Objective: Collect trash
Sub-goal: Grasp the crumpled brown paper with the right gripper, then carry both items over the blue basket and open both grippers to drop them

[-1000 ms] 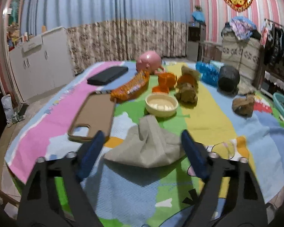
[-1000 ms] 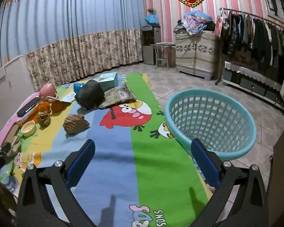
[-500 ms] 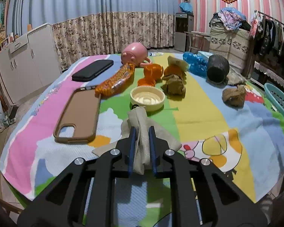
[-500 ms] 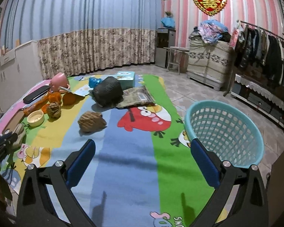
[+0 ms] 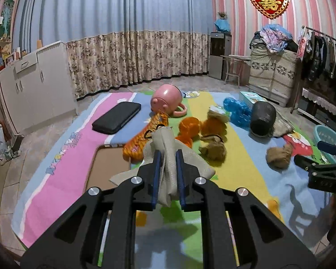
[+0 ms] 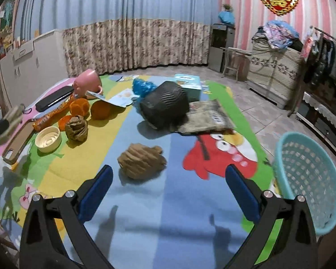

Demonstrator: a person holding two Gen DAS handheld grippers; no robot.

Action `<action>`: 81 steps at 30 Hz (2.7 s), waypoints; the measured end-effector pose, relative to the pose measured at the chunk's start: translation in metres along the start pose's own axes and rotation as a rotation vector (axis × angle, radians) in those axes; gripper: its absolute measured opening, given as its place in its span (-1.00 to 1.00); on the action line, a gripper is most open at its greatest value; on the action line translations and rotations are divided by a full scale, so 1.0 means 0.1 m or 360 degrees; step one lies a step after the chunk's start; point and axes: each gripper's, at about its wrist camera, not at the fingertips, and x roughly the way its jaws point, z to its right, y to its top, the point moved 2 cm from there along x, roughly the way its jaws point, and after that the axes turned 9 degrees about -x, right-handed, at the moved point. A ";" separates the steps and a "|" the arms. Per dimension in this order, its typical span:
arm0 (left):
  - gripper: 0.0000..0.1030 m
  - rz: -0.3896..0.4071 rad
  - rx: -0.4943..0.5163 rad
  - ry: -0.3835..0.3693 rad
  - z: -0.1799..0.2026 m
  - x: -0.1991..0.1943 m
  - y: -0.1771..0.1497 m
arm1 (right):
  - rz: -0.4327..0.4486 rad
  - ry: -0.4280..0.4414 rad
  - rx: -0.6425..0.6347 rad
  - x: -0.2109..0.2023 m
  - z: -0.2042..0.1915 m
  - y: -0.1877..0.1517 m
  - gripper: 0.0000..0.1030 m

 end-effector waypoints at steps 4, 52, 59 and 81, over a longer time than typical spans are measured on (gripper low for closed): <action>-0.76 -0.0005 -0.0020 0.0010 -0.05 0.09 0.06 | -0.0072 0.0041 -0.0014 0.20 -0.09 0.07 0.74; -0.76 0.0075 0.0266 -0.0578 2.66 -0.28 0.20 | 0.0203 -0.0485 0.0616 -1.16 2.75 -0.53 -0.05; -0.76 -0.0001 0.0286 -0.0708 3.20 -0.21 0.04 | 0.0195 -0.0528 0.0664 -1.21 2.92 -0.69 -0.05; -0.74 -0.0120 0.0472 -0.0877 4.37 0.14 -0.42 | 0.0064 -0.0550 0.0802 -0.82 3.17 -0.81 -0.05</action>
